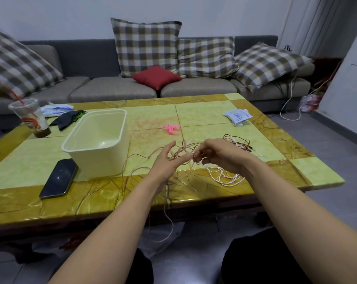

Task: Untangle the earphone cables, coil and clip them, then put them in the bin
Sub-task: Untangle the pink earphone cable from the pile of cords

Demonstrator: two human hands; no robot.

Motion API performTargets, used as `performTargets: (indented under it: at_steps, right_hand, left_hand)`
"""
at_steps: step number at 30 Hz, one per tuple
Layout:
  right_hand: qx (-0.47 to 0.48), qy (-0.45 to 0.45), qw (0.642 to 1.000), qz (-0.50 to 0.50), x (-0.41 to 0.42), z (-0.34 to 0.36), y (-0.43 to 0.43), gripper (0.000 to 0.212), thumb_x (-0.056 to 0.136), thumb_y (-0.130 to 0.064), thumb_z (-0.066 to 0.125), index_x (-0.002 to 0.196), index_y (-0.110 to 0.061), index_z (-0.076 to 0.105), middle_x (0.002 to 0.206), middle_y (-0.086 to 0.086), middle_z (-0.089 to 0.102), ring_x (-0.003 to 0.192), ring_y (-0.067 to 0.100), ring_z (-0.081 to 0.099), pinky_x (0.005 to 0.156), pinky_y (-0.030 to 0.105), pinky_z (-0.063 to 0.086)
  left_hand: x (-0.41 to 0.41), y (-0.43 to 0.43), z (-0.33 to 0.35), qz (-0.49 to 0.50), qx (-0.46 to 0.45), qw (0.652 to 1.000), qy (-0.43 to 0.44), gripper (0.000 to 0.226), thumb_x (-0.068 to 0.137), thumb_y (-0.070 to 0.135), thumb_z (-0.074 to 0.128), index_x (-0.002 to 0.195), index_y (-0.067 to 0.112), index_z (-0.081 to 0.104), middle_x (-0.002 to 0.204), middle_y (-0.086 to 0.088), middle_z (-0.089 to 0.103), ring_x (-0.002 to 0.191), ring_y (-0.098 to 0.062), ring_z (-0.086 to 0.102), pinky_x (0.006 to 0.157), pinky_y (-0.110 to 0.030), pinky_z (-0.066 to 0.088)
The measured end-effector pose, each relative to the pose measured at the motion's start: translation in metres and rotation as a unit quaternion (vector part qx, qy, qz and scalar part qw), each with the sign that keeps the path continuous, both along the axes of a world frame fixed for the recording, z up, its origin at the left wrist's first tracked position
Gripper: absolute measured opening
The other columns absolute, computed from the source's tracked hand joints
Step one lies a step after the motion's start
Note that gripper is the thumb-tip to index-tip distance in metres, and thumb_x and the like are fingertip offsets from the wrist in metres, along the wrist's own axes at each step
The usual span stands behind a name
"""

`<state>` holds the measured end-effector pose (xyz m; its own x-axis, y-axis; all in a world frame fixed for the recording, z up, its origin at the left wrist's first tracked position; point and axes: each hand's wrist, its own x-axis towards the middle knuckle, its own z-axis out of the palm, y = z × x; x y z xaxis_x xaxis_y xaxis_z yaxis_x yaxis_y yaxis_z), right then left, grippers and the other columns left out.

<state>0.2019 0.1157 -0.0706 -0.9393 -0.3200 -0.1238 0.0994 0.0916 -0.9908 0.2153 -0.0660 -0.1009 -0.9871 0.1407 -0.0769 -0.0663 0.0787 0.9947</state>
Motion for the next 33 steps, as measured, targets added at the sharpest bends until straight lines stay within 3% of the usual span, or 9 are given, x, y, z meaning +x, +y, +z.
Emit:
performTargets:
  at_steps: [2, 4, 7, 12, 17, 22, 24, 28, 33]
  right_hand:
    - [-0.057, -0.019, 0.998, -0.003, 0.001, 0.001, -0.001, 0.025, 0.092, -0.005, 0.037, 0.08, 0.001, 0.059, 0.077, 0.012, 0.064, 0.074, 0.019, 0.061, 0.069, 0.026, 0.049]
    - [-0.084, -0.015, 0.996, -0.009, 0.001, 0.0, -0.002, 0.021, 0.088, -0.006, 0.039, 0.076, -0.002, 0.055, 0.072, 0.008, 0.061, 0.075, 0.021, 0.059, 0.068, 0.028, 0.047]
    - [-0.103, -0.021, 0.994, -0.014, 0.002, -0.004, -0.004, 0.01, 0.076, -0.013, 0.045, 0.073, -0.005, 0.052, 0.07, 0.008, 0.058, 0.07, 0.02, 0.053, 0.067, 0.031, 0.045]
    - [-0.156, -0.037, 0.987, -0.017, -0.003, -0.006, -0.004, 0.014, 0.08, -0.013, 0.044, 0.068, -0.009, 0.051, 0.07, 0.006, 0.056, 0.066, 0.019, 0.048, 0.062, 0.031, 0.043]
    - [-0.104, 0.018, 0.994, -0.007, -0.011, -0.005, -0.007, 0.014, 0.079, -0.008, 0.064, 0.068, -0.006, 0.056, 0.069, 0.009, 0.056, 0.062, 0.015, 0.054, 0.065, 0.027, 0.048]
    - [-0.097, 0.007, 0.995, -0.028, -0.015, -0.006, -0.013, 0.033, 0.084, 0.007, 0.046, 0.057, -0.009, 0.056, 0.069, 0.012, 0.055, 0.058, 0.017, 0.05, 0.057, 0.03, 0.042]
    - [-0.072, 0.009, 0.997, -0.04, -0.015, -0.009, -0.015, 0.028, 0.089, 0.008, 0.042, 0.066, -0.004, 0.052, 0.071, 0.012, 0.061, 0.057, 0.014, 0.049, 0.056, 0.023, 0.044]
    - [-0.027, 0.011, 0.998, -0.049, -0.015, -0.017, -0.013, 0.03, 0.089, 0.011, 0.044, 0.071, -0.012, 0.041, 0.074, 0.014, 0.068, 0.055, 0.013, 0.048, 0.053, 0.022, 0.037]
    - [0.014, -0.018, 1.0, -0.008, -0.012, -0.01, -0.008, 0.027, 0.092, 0.008, 0.033, 0.099, -0.009, 0.054, 0.054, 0.001, 0.052, 0.054, 0.01, 0.052, 0.057, 0.025, 0.032]
  left_hand:
    - [-0.001, 0.0, -0.002, -0.01, -0.011, 1.0, -0.026, 0.072, 0.083, 0.032, 0.075, 0.145, 0.032, 0.038, 0.118, -0.01, 0.059, 0.1, -0.015, 0.059, 0.084, -0.033, 0.049]
    - [-0.004, 0.001, -0.003, -0.024, 0.01, 0.997, -0.076, 0.06, 0.084, 0.029, 0.074, 0.138, 0.03, 0.046, 0.112, -0.007, 0.065, 0.081, -0.014, 0.063, 0.061, -0.024, 0.042]
    - [-0.01, 0.002, -0.006, -0.032, 0.085, 0.987, -0.135, 0.042, 0.085, 0.017, 0.072, 0.125, 0.017, 0.059, 0.09, -0.007, 0.073, 0.065, -0.012, 0.064, 0.056, -0.021, 0.037]
    - [-0.008, 0.005, -0.003, -0.021, 0.132, 0.975, -0.175, 0.027, 0.088, 0.011, 0.068, 0.111, 0.016, 0.056, 0.099, -0.016, 0.072, 0.063, -0.017, 0.068, 0.04, -0.018, 0.029]
    - [-0.01, 0.004, 0.004, -0.024, 0.192, 0.96, -0.204, 0.038, 0.087, 0.005, 0.067, 0.117, 0.019, 0.049, 0.104, -0.023, 0.07, 0.084, -0.032, 0.069, 0.038, -0.019, 0.031]
    - [-0.013, 0.004, 0.006, 0.01, 0.226, 0.955, -0.194, 0.043, 0.088, -0.003, 0.063, 0.124, 0.017, 0.049, 0.079, -0.013, 0.073, 0.062, -0.021, 0.071, 0.037, -0.018, 0.03]
    - [-0.015, 0.002, 0.003, 0.046, 0.217, 0.959, -0.175, 0.045, 0.086, -0.004, 0.065, 0.125, 0.015, 0.051, 0.079, -0.01, 0.071, 0.057, -0.013, 0.068, 0.038, -0.018, 0.027]
    - [-0.016, 0.0, 0.004, 0.08, 0.157, 0.975, -0.136, 0.043, 0.082, -0.004, 0.07, 0.116, 0.016, 0.055, 0.084, -0.007, 0.066, 0.043, -0.003, 0.054, 0.038, -0.017, 0.022]
    - [-0.014, -0.001, 0.003, 0.087, 0.089, 0.987, -0.097, 0.04, 0.081, 0.002, 0.073, 0.115, 0.019, 0.06, 0.092, -0.005, 0.068, 0.057, -0.006, 0.057, 0.042, -0.018, 0.028]
